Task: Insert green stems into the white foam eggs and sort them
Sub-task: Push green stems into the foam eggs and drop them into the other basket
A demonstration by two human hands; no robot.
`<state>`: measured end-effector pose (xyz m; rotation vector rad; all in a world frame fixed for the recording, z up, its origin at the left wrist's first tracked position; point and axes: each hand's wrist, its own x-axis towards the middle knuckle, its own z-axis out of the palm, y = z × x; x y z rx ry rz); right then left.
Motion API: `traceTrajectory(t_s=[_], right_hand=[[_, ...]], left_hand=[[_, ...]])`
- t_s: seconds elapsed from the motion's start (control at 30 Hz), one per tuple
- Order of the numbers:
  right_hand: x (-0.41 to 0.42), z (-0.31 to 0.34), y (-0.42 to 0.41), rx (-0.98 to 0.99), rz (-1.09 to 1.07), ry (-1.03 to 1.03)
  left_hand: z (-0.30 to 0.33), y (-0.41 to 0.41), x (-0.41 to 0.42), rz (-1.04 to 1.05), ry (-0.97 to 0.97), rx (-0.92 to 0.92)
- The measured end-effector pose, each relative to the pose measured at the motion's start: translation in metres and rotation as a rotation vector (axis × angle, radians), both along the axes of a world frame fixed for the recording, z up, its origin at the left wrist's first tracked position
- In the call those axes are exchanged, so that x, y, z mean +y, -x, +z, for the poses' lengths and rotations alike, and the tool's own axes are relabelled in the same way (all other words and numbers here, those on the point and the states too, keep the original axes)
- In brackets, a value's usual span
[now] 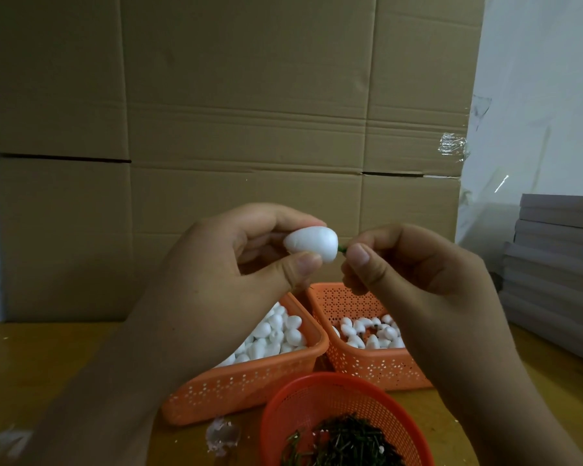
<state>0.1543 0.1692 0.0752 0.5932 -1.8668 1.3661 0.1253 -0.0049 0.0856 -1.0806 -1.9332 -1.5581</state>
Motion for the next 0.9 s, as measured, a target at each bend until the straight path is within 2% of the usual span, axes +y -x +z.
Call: traceTrajectory(t_s=[0.1, 0.3, 0.4, 0.5, 0.63, 0.9], right_hand=[[-0.001, 0.000, 0.001, -0.029, 0.011, 0.005], [-0.014, -0.004, 0.001, -0.141, 0.193, 0.063], [-0.013, -0.005, 0.003, -0.104, 0.121, 0.133], [-0.013, -0.003, 0.001, -0.075, 0.085, 0.081], [-0.016, -0.002, -0.002, -0.066, 0.083, 0.073], [-0.009, -0.002, 0.000, -0.059, 0.026, 0.191]], left_hand=[[0.000, 0.000, 0.000, 0.015, -0.016, 0.002], [-0.001, -0.002, 0.002, -0.064, -0.061, -0.006], [-0.002, 0.000, -0.001, 0.133, 0.008, 0.057], [-0.001, -0.003, 0.000, 0.285, 0.154, 0.130], [-0.004, -0.003, 0.008, 0.355, 0.189, 0.188], [-0.009, 0.004, 0.010, 0.366, 0.178, 0.109]])
